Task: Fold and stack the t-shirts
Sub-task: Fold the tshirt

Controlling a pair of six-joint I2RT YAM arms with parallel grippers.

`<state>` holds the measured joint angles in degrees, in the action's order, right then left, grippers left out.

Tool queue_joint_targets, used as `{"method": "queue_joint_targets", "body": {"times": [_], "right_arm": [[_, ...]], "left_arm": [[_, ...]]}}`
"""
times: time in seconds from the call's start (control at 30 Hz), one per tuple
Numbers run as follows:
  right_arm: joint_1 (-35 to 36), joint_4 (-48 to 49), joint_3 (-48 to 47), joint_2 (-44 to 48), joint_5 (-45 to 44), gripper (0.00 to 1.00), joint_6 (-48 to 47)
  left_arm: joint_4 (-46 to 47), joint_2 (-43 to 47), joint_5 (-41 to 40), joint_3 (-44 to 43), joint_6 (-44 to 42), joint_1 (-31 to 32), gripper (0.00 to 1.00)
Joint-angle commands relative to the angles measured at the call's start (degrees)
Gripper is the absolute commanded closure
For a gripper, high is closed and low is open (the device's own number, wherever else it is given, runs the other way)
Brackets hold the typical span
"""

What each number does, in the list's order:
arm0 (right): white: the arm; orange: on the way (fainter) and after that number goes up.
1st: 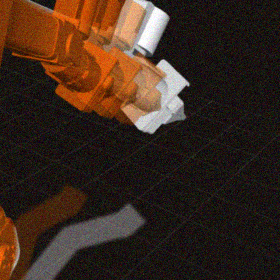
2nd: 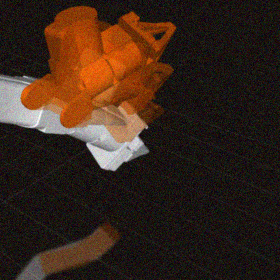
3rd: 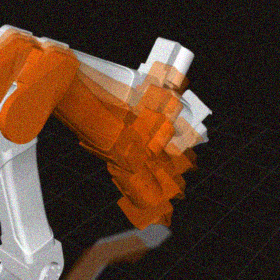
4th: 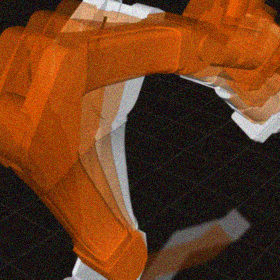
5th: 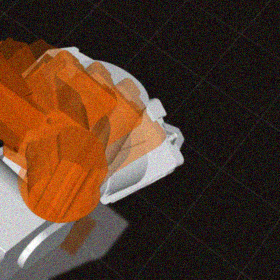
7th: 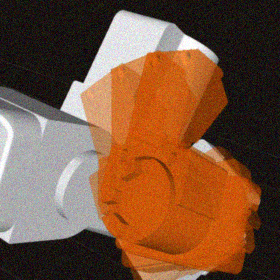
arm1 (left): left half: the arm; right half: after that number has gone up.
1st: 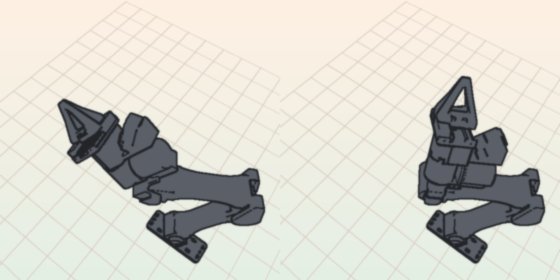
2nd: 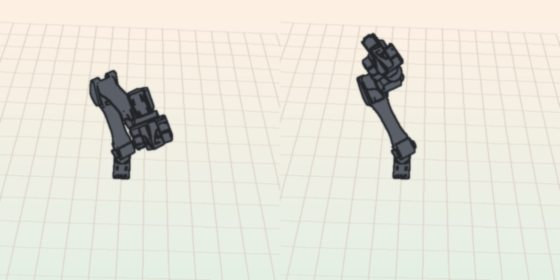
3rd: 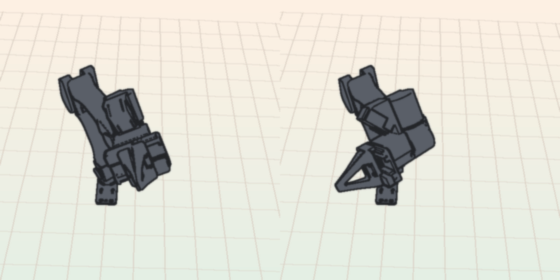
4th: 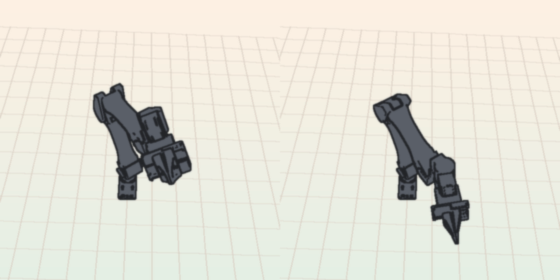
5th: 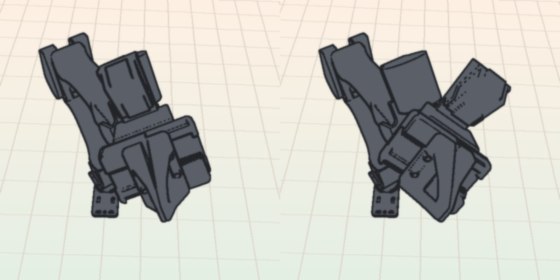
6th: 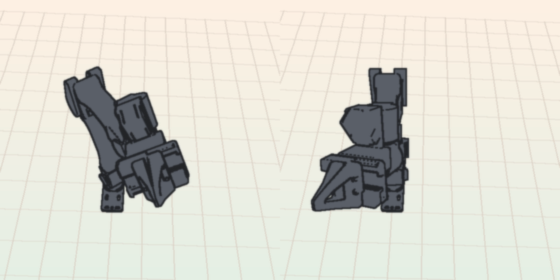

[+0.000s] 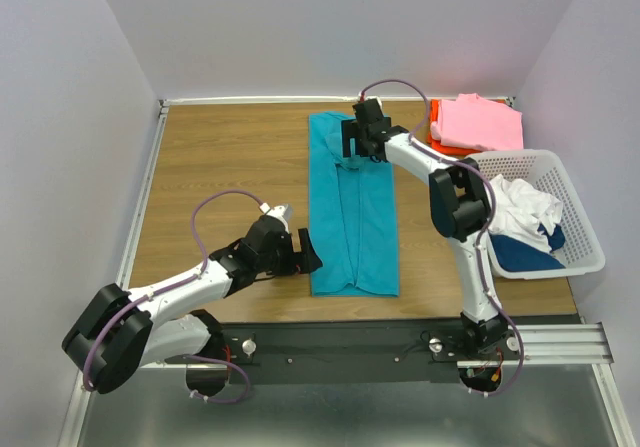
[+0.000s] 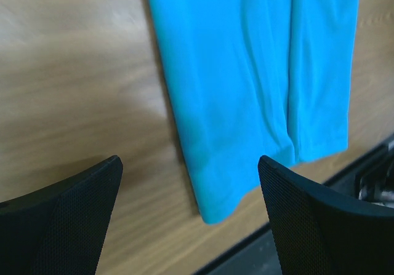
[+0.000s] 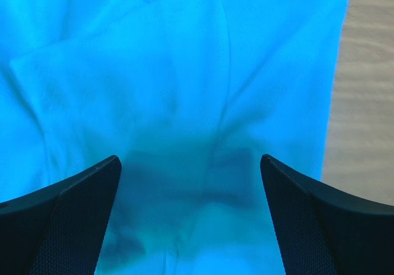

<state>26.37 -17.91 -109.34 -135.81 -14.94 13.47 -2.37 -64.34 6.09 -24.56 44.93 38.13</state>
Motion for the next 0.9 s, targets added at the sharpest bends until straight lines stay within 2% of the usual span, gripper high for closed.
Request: {"method": "queue_joint_targets", "body": {"times": [0.0, 0.13, 0.23, 0.27, 0.33, 0.4, 0.43, 0.5, 0.6, 0.67, 0.73, 0.87], "right_arm": [[0.3, -1.4, 4.4, 12.3, 1.3, 0.00, 2.5], [0.4, -0.3, 19.5, 25.2, 1.2, 0.00, 8.6], [0.4, 2.3, 33.5, 34.8, 0.1, 0.00, 13.3], [0.5, 3.1, 37.1, 37.4, -1.2, 0.00, 14.5], [0.5, 3.8, 46.0, 44.3, -1.8, 0.00, 18.0], [0.5, 4.5, 50.9, 48.3, -1.6, 0.00, 19.6], [0.5, 5.2, 55.2, 52.2, -1.1, 0.00, 20.7], [0.5, 5.2, 58.6, 55.5, -1.1, 0.00, 21.3], [0.5, 5.2, 64.0, 61.1, -1.0, 0.00, 22.3], [0.5, 5.1, 67.9, 64.7, -0.6, 0.00, 23.9], [0.5, 5.1, 70.2, 67.2, 0.9, 0.00, 25.9], [0.7, 1.8, 73.3, 72.1, 6.1, 0.00, 25.6]], "left_arm": [[-2.4, 2.8, 0.3, 2.0, 4.5, 5.8, 0.02], [-2.4, 2.8, -1.0, 3.3, 7.2, 9.0, 0.03], [-2.0, 1.7, -1.2, 3.5, 8.4, 10.7, 0.13], [-1.8, 1.4, -1.3, 3.5, 8.9, 11.9, 0.20], [-1.8, 0.0, -2.4, 3.6, 9.3, 12.8, 0.23], [-1.8, -0.9, -3.7, 3.6, 9.7, 13.2, 0.30], [-1.8, -1.9, -4.5, 3.4, 9.7, 13.1, 0.37], [-1.8, -3.1, -4.5, 2.8, 9.7, 13.3, 0.48], [-1.8, -5.0, -3.7, 2.3, 9.5, 13.7, 0.77], [-2.0, -5.4, -3.5, 2.5, 9.6, 13.8, 0.92], [-2.2, -5.2, -3.4, 2.9, 10.1, 14.0, 1.00], [-2.2, -4.6, -3.1, 3.7, 10.5, 14.0, 1.00]]}}
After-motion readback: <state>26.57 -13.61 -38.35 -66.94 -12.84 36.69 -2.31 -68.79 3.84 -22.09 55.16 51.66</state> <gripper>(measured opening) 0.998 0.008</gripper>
